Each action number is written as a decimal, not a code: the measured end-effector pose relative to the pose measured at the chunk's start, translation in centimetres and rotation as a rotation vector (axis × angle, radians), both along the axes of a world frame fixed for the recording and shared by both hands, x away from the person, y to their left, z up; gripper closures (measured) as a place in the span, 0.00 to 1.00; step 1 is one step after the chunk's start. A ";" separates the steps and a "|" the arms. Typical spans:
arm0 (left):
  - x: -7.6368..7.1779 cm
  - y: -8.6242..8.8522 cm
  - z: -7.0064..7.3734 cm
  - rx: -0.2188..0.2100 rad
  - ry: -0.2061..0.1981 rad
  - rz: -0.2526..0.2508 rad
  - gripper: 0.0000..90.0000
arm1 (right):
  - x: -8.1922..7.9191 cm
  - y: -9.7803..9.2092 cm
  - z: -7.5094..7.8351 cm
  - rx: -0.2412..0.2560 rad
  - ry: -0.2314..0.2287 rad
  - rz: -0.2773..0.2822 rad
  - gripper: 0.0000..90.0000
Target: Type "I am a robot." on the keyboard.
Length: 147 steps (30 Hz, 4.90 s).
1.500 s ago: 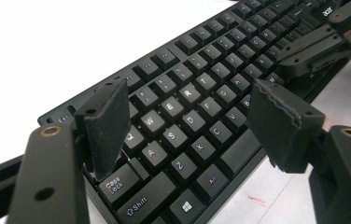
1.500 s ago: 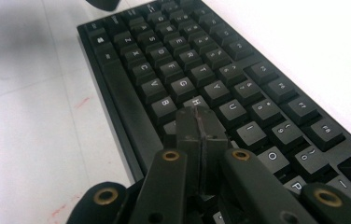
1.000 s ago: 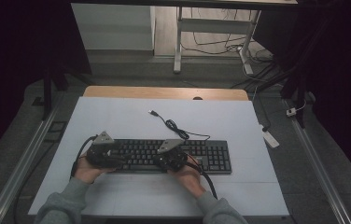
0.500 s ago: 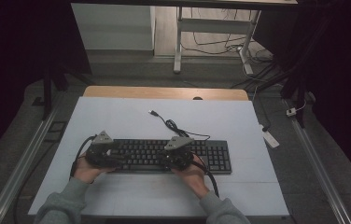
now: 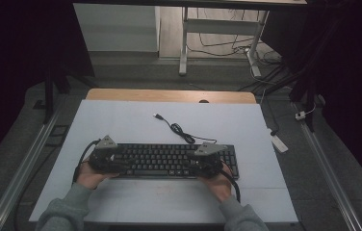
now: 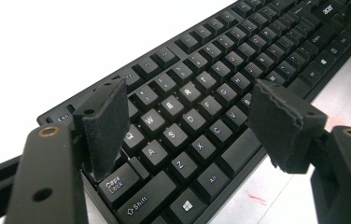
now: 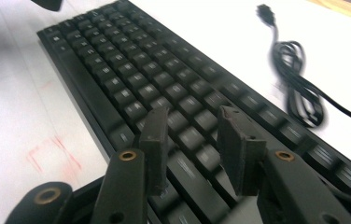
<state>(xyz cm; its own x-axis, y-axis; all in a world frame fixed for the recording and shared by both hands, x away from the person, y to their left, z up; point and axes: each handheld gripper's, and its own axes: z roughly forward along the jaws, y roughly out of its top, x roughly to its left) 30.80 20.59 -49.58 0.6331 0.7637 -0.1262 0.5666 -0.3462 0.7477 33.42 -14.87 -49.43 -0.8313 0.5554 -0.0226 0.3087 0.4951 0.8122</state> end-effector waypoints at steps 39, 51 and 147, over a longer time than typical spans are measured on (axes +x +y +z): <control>-0.2 -0.3 0.2 -0.042 0.012 -0.045 0.34 | -2.4 -11.1 -0.5 -0.001 0.007 -0.174 0.61; -0.6 -1.4 0.3 -0.029 0.004 -0.100 0.54 | -2.4 -11.0 -0.6 0.007 0.007 -0.171 0.62; -0.8 -2.7 0.5 -0.027 -0.033 -0.073 0.42 | -2.2 -11.3 -0.8 -0.017 0.004 -0.179 0.61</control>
